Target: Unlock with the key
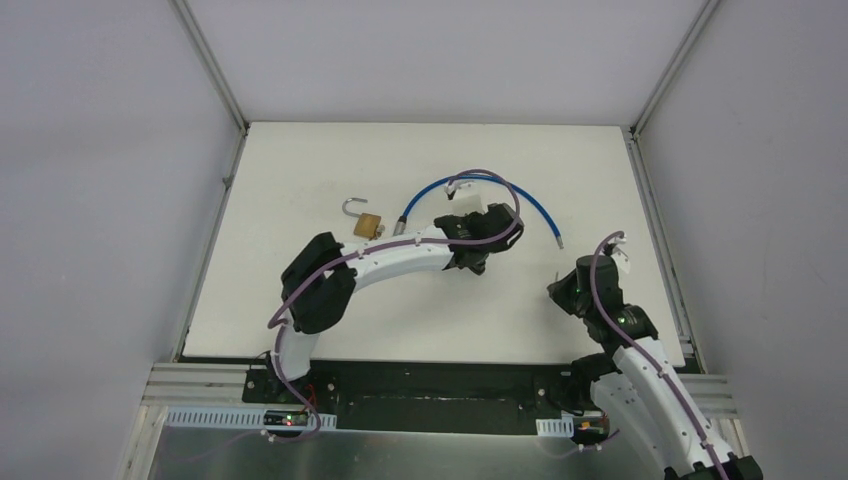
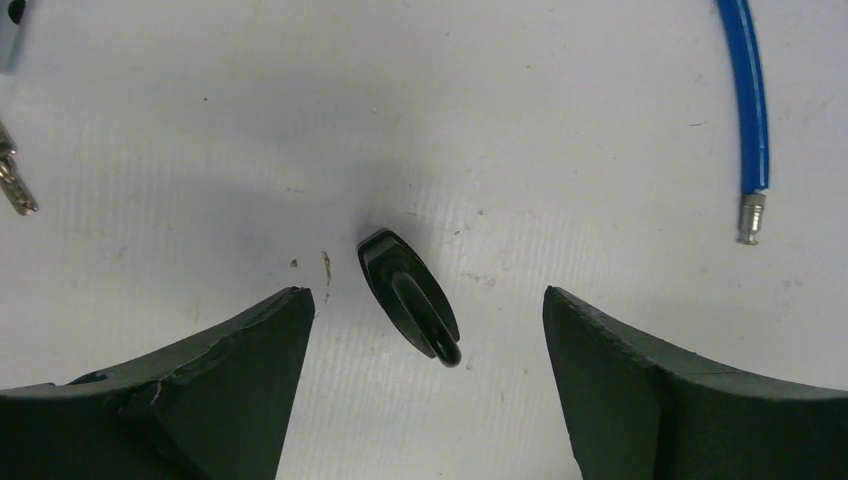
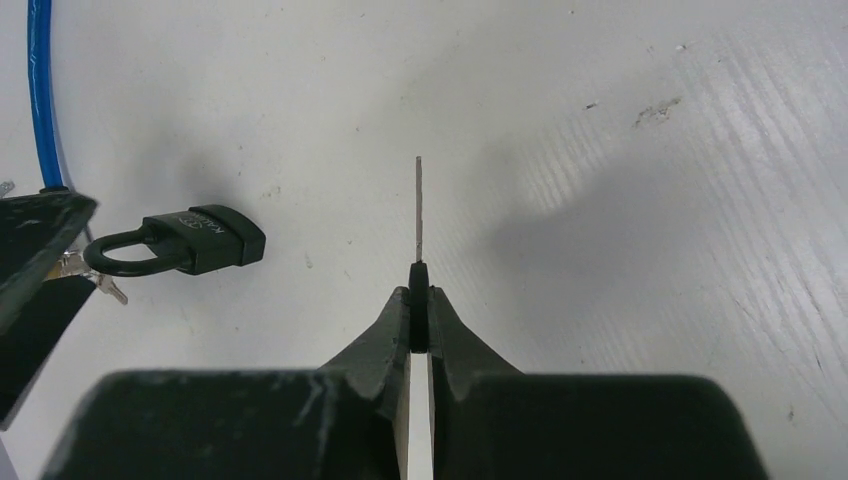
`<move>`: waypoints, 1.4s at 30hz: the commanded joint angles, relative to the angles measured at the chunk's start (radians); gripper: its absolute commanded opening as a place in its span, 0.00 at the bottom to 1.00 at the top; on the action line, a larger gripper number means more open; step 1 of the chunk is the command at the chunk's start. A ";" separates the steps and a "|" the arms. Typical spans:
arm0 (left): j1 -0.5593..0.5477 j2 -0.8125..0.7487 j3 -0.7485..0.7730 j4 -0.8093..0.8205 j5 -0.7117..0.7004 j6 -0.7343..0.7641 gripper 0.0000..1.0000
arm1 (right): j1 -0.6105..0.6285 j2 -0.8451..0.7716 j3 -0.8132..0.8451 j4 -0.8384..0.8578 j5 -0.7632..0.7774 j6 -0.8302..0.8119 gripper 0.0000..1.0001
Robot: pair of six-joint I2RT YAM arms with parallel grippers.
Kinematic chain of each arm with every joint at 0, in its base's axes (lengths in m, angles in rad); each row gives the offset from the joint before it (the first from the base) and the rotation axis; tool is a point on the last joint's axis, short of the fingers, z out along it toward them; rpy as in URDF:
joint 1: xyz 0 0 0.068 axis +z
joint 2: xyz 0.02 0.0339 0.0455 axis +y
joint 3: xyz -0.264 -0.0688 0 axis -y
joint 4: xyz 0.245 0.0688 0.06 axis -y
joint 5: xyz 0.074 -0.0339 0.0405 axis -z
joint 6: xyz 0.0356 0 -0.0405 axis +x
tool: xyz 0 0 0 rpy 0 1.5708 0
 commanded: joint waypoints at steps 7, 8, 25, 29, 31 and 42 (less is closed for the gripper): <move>0.006 0.123 0.086 -0.072 0.062 -0.084 0.62 | -0.007 -0.086 -0.011 -0.072 0.035 0.009 0.06; 0.006 0.128 0.088 -0.075 0.070 -0.084 0.59 | -0.007 -0.085 -0.010 -0.071 0.034 0.010 0.06; 0.007 0.085 -0.037 0.038 0.398 0.526 0.14 | -0.007 -0.061 0.022 -0.062 0.050 0.017 0.04; 0.010 0.043 -0.112 0.074 0.450 0.692 0.20 | -0.007 -0.048 0.028 -0.042 0.033 0.022 0.01; 0.011 0.033 -0.135 0.088 0.452 0.732 0.29 | -0.008 -0.037 0.035 -0.039 0.026 0.026 0.01; 0.028 -0.011 -0.254 0.329 0.363 0.643 0.62 | -0.007 -0.023 0.037 -0.038 0.028 0.057 0.01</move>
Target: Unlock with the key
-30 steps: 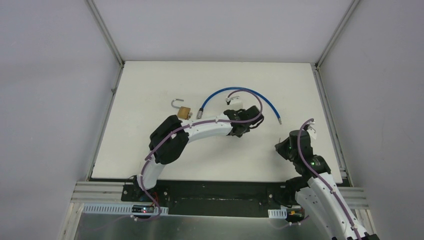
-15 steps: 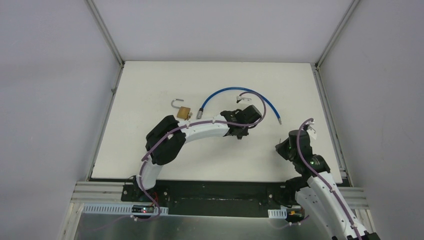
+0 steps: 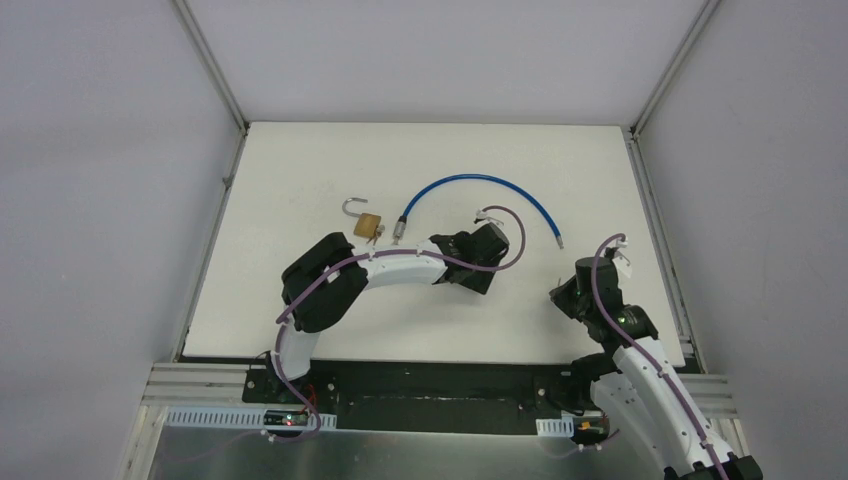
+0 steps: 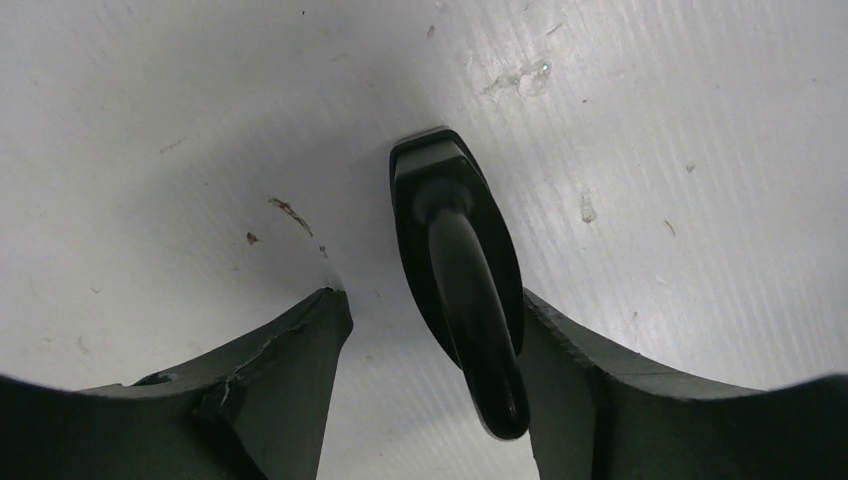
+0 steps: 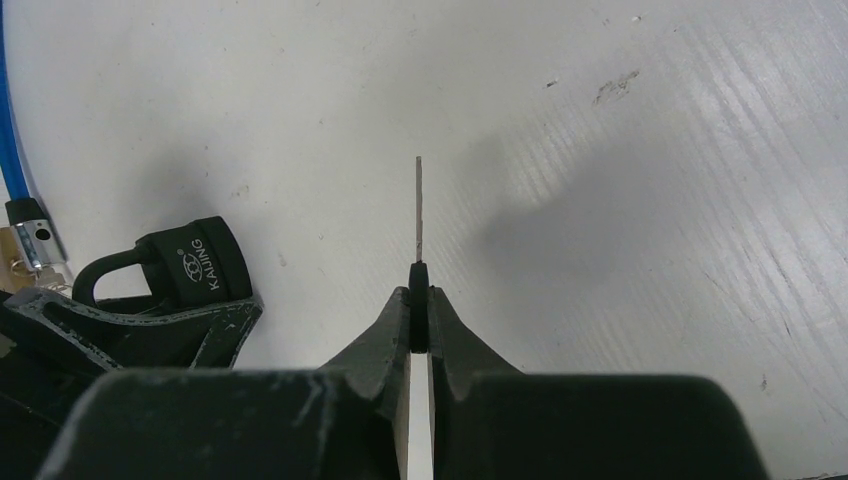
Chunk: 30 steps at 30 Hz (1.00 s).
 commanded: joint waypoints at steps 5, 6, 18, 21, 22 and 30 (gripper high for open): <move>0.013 -0.072 -0.108 0.265 -0.109 -0.036 0.56 | -0.005 -0.008 0.037 0.028 0.003 0.035 0.01; 0.013 -0.076 -0.116 0.285 -0.115 -0.035 0.56 | -0.006 -0.007 0.038 0.028 0.004 0.035 0.01; 0.013 -0.069 -0.111 0.344 -0.133 -0.030 0.23 | -0.006 0.044 0.055 0.054 0.007 0.032 0.00; 0.019 -0.076 -0.094 0.323 -0.113 -0.025 0.02 | -0.006 0.047 0.055 0.068 -0.005 0.026 0.00; 0.024 -0.082 -0.085 0.310 -0.097 -0.024 0.00 | -0.007 0.050 0.055 0.074 -0.012 0.022 0.00; 0.239 -0.199 -0.021 0.191 0.448 -0.076 0.00 | -0.006 0.048 0.079 0.205 -0.245 -0.129 0.00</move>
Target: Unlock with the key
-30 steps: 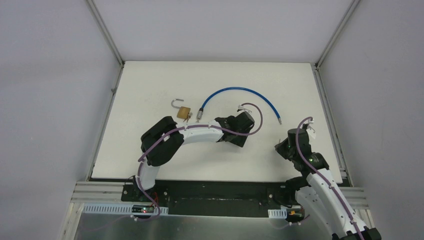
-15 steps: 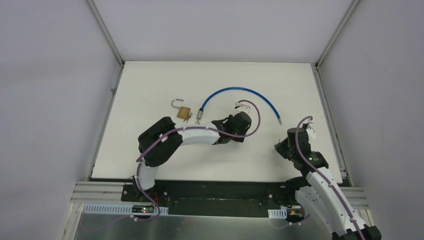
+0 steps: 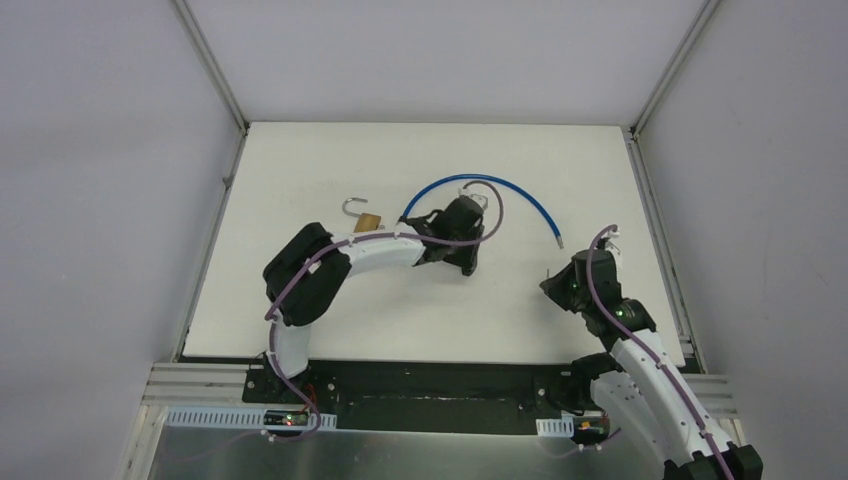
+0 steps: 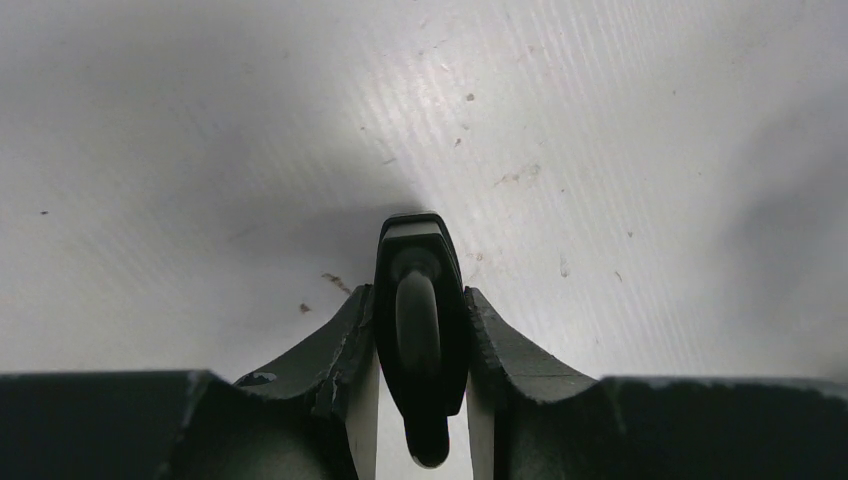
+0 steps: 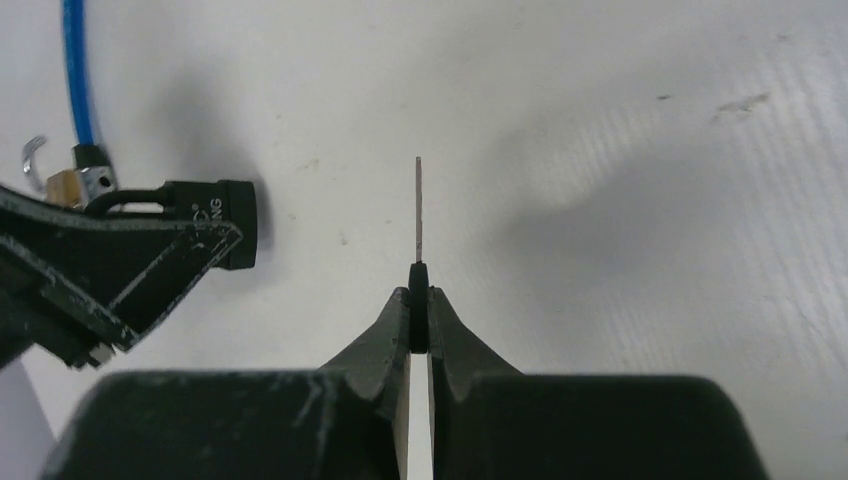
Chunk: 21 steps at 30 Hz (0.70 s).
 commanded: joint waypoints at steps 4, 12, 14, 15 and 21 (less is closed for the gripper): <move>0.281 -0.215 0.101 -0.094 0.680 -0.128 0.00 | -0.006 -0.016 0.054 0.314 -0.457 -0.107 0.00; 0.458 -0.351 0.149 -0.011 1.060 -0.476 0.00 | -0.003 0.055 0.083 0.775 -0.808 0.122 0.00; 0.474 -0.359 0.187 -0.008 1.130 -0.572 0.00 | 0.007 0.107 0.134 0.853 -0.808 0.122 0.00; 0.481 -0.364 0.202 0.002 1.155 -0.619 0.00 | 0.018 0.132 0.170 0.845 -0.808 0.122 0.00; 0.507 -0.407 0.116 0.469 1.257 -1.082 0.00 | 0.137 0.195 0.372 0.670 -0.808 0.122 0.00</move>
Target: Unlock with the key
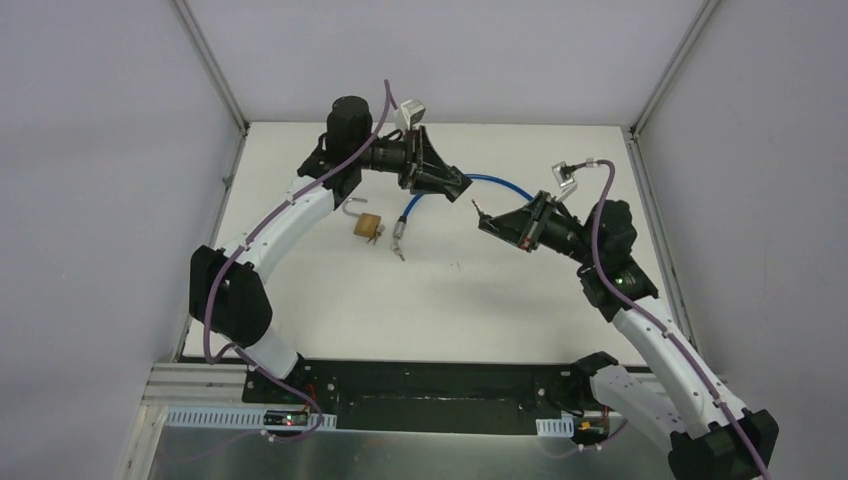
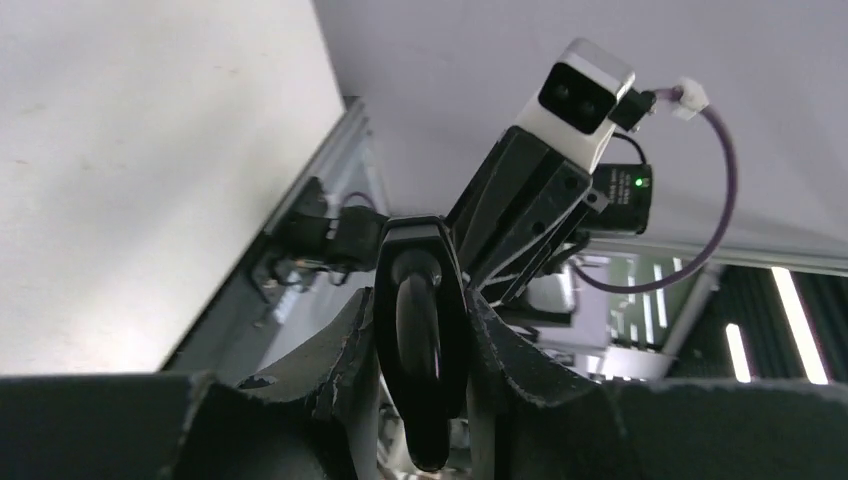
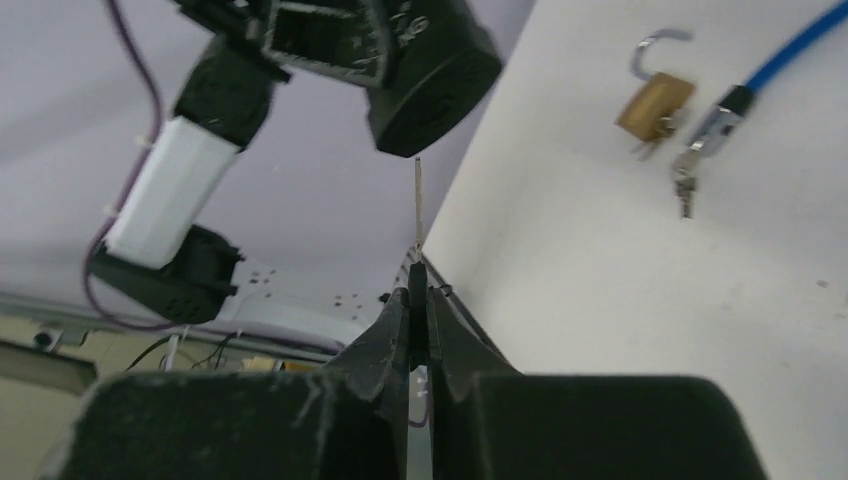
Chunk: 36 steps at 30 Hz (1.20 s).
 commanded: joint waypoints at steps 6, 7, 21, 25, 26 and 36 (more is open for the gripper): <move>0.024 0.047 -0.032 1.259 0.137 -1.111 0.00 | 0.102 -0.003 0.175 0.009 -0.057 0.018 0.00; 0.024 0.062 -0.023 1.323 0.128 -1.161 0.00 | 0.102 -0.013 0.175 0.006 -0.057 0.018 0.00; 0.024 -0.197 -0.125 0.602 0.311 -0.330 0.00 | 0.118 -0.044 0.178 -0.008 -0.296 0.080 0.00; 0.024 -0.278 -0.103 0.773 0.297 -0.338 0.00 | 0.132 -0.087 0.193 -0.078 -0.299 -0.002 0.00; 0.024 -0.306 -0.096 0.719 0.273 -0.256 0.00 | 0.132 -0.100 0.197 -0.089 -0.290 -0.020 0.00; 0.024 -0.462 -0.005 0.158 0.006 0.433 0.00 | 0.138 -0.064 0.325 -0.245 -0.248 -0.269 0.00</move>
